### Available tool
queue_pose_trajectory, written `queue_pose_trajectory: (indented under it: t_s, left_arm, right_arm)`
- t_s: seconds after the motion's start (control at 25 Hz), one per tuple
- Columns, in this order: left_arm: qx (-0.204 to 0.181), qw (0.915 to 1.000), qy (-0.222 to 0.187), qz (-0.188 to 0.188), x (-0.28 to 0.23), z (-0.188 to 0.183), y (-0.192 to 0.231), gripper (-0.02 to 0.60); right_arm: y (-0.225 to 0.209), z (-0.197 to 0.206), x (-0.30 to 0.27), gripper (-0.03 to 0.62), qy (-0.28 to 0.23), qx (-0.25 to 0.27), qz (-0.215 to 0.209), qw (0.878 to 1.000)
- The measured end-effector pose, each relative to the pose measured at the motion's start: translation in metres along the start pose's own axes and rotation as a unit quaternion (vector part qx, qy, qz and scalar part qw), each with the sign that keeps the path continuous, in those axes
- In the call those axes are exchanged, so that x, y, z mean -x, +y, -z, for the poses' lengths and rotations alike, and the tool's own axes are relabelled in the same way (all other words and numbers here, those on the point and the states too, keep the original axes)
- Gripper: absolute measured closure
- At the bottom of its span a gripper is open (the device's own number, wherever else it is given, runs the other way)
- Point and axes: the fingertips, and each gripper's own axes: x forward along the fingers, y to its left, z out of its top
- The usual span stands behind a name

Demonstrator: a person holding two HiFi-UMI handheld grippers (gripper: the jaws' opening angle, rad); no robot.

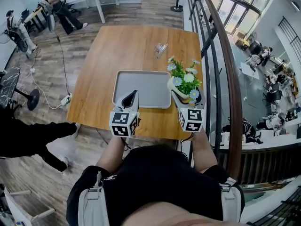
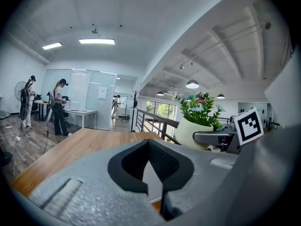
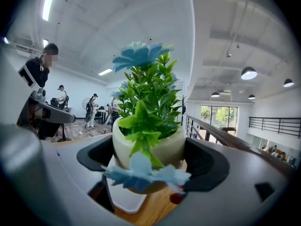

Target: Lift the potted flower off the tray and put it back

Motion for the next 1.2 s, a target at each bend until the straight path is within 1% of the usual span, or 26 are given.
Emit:
queue_pose_trajectory:
  t_s: [0.32,0.64,0.8,0.96,1.2]
  left_arm:
    - [0.005,0.9995,-0.002,-0.032,0.03,0.006,0.017,0.569]
    - [0.018,0.9956,0.002,-0.092,0.065,0.017,0.054,0.569]
    - [0.023,0.9925,0.006,-0.12,0.084,0.023,0.073,0.569]
    - [0.024,0.9891,0.008,-0.145,0.099,0.022,0.087,0.569]
    - [0.023,0.9856,0.008,-0.167,0.111,0.022,0.098,0.569]
  right_arm:
    - [0.015,-0.001,-0.01,0.117,-0.004,-0.002,-0.015,1.0]
    - [0.04,0.011,-0.046,0.117,0.009,-0.011,-0.042,0.999]
    - [0.052,0.023,-0.067,0.117,0.023,-0.024,-0.049,0.998]
    - [0.062,0.035,-0.086,0.118,0.039,-0.027,-0.056,0.997]
    - [0.072,0.067,-0.111,0.118,0.073,-0.026,-0.059,0.995]
